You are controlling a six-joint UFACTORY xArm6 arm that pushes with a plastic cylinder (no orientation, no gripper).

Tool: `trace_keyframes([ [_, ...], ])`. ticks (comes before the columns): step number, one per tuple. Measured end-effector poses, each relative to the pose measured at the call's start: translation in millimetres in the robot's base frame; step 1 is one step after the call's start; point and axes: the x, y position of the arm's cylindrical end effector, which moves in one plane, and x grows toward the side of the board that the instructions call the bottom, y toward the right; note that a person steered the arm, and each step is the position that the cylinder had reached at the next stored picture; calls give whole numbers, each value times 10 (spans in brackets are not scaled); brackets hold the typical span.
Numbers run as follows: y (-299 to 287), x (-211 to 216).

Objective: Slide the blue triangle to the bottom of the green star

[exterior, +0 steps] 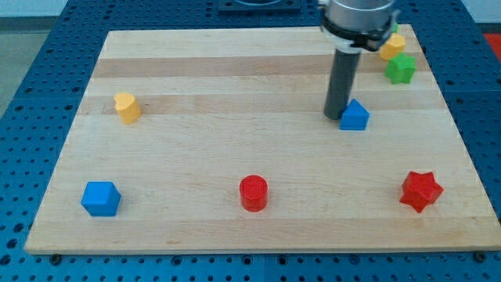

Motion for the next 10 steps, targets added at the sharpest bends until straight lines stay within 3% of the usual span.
trace_keyframes([
  [3, 60, 658],
  [7, 484, 295],
  [10, 180, 257],
])
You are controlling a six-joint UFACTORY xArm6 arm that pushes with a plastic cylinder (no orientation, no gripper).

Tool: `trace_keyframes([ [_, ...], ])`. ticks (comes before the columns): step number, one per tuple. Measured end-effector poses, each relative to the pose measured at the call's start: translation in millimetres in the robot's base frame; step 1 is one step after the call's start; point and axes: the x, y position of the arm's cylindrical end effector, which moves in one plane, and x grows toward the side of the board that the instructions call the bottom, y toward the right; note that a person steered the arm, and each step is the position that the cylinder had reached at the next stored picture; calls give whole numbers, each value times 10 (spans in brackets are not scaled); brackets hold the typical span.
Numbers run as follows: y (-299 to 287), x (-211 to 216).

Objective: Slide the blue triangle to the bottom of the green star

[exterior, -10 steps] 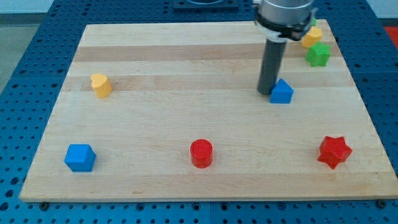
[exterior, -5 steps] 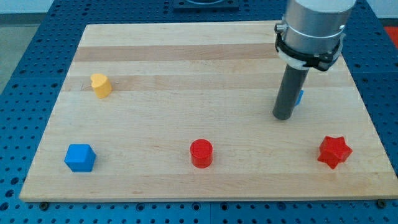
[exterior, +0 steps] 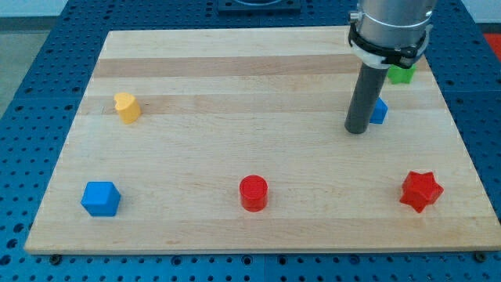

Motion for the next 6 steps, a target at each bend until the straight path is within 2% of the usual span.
trace_keyframes([
  [3, 247, -386],
  [5, 676, -425],
  [6, 687, -425],
])
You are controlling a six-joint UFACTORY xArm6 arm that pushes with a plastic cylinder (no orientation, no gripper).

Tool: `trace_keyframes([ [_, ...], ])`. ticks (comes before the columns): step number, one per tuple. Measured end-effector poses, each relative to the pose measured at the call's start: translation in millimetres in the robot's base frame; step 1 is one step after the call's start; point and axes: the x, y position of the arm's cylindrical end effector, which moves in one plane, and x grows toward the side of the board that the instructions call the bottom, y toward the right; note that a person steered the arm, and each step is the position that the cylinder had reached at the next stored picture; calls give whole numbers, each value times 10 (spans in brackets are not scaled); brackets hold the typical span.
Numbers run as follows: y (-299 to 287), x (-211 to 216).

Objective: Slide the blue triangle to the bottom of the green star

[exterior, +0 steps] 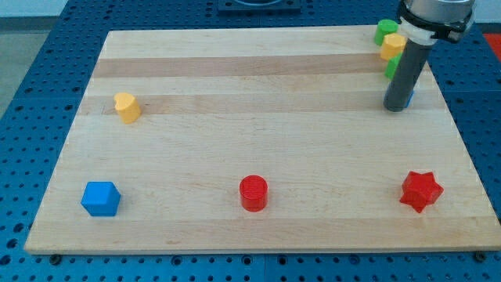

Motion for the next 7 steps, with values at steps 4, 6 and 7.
trace_keyframes([
  [4, -391, -41],
  [6, -384, -287],
  [7, -373, -336],
])
